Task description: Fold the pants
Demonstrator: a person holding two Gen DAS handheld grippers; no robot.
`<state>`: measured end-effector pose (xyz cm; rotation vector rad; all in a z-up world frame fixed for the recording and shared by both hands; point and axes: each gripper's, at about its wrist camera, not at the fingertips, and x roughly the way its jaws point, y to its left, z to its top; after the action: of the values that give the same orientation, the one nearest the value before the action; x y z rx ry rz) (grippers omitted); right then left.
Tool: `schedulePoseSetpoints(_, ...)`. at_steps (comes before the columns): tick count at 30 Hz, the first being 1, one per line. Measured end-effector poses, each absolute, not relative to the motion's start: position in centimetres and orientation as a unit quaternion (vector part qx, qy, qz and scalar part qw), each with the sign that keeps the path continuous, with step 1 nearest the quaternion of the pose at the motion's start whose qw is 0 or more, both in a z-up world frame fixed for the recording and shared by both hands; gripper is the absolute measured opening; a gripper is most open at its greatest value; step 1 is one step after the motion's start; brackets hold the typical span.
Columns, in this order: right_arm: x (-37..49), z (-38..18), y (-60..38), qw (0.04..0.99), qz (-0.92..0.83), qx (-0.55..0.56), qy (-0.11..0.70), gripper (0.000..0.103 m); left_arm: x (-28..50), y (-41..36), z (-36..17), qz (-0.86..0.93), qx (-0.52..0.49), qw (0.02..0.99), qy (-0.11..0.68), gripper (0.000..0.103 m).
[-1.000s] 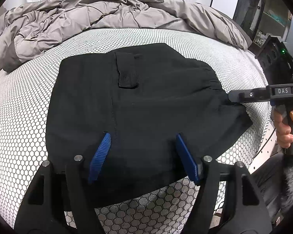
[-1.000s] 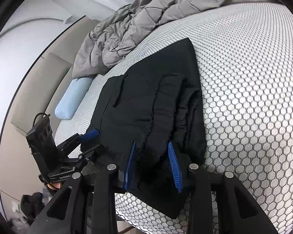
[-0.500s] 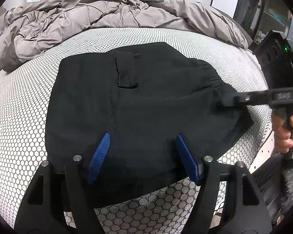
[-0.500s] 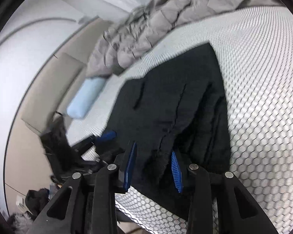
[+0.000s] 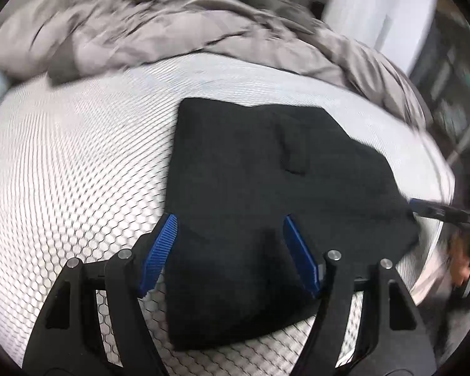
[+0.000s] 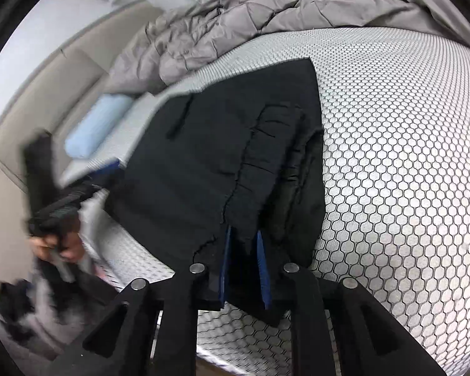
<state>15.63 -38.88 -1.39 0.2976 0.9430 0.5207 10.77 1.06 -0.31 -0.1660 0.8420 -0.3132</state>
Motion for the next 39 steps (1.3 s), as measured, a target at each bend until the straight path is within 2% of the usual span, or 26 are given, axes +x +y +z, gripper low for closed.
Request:
schedulePoseSetpoints(1,15.5,-0.9,-39.7,0.856,0.243,0.154,0.43,0.047,11.3,2.0,-0.6,-0.146,-0.101,0.894,0.411,0.068)
schedulePoseSetpoints(3,15.7,-0.5,-41.2,0.865,0.232,0.19,0.403,0.066,12.3,3.7,-1.9,-0.147,-0.154,0.874,0.436,0.068)
schedulePoseSetpoints(5,16.9,-1.8,-41.7,0.852,0.228,0.223,0.416,0.066,13.0,4.7,-3.3,-0.167,-0.19,0.85,0.463,0.058)
schedulePoseSetpoints(8,18.9,-5.0,-40.9,0.829,0.206,0.223,0.47,0.065,12.8,4.9,-3.7,-0.175,-0.185,0.85,0.46,0.049)
schedulePoseSetpoints(10,20.1,-5.7,-40.2,0.822,0.228,0.235,0.465,0.036,12.2,4.5,-3.4,-0.176,-0.163,0.854,0.462,0.047)
schedulePoseSetpoints(12,21.0,-4.9,-40.1,0.838,0.221,0.229,0.443,0.031,11.3,3.9,-3.2,-0.182,-0.142,0.855,0.465,0.047)
schedulePoseSetpoints(14,22.2,-4.7,-39.9,0.856,0.193,0.213,0.431,0.032,10.3,3.3,-2.6,-0.178,-0.115,0.866,0.453,0.047)
schedulePoseSetpoints(17,22.3,-4.5,-40.0,0.854,0.163,0.212,0.447,0.038,9.2,2.8,-1.3,-0.15,-0.079,0.887,0.43,0.047)
schedulePoseSetpoints(20,19.8,-1.6,-39.6,0.886,0.15,0.152,0.412,0.047,7.8,2.5,0.6,-0.133,-0.057,0.915,0.377,0.048)
schedulePoseSetpoints(24,15.9,1.9,-37.6,0.904,0.205,0.108,0.359,0.05,6.6,-0.6,1.9,-0.187,-0.022,0.922,0.339,0.068)
schedulePoseSetpoints(27,15.5,1.8,-33.3,0.902,0.24,0.054,0.355,0.07,7.6,-4.6,0.5,-0.232,0.024,0.904,0.359,0.069)
schedulePoseSetpoints(28,15.9,1.0,-31.8,0.896,0.249,0.038,0.367,0.071,8.3,-5.8,-0.4,-0.241,0.042,0.893,0.378,0.069)
schedulePoseSetpoints(32,18.2,-3.4,-26.9,0.868,0.255,-0.039,0.425,0.071,8.7,-7.7,-2.2,-0.263,0.092,0.876,0.394,0.069)
schedulePoseSetpoints(36,17.0,-4.3,-27.0,0.876,0.199,-0.147,0.415,0.063,7.0,-6.0,-2.8,-0.279,0.096,0.871,0.393,0.069)
schedulePoseSetpoints(37,16.4,-4.0,-28.0,0.879,0.188,-0.149,0.413,0.052,6.4,-5.3,-2.9,-0.282,0.093,0.871,0.391,0.07)
schedulePoseSetpoints(39,15.6,-3.5,-30.1,0.887,0.159,-0.141,0.41,0.044,5.5,-4.3,-3.0,-0.281,0.086,0.872,0.391,0.07)
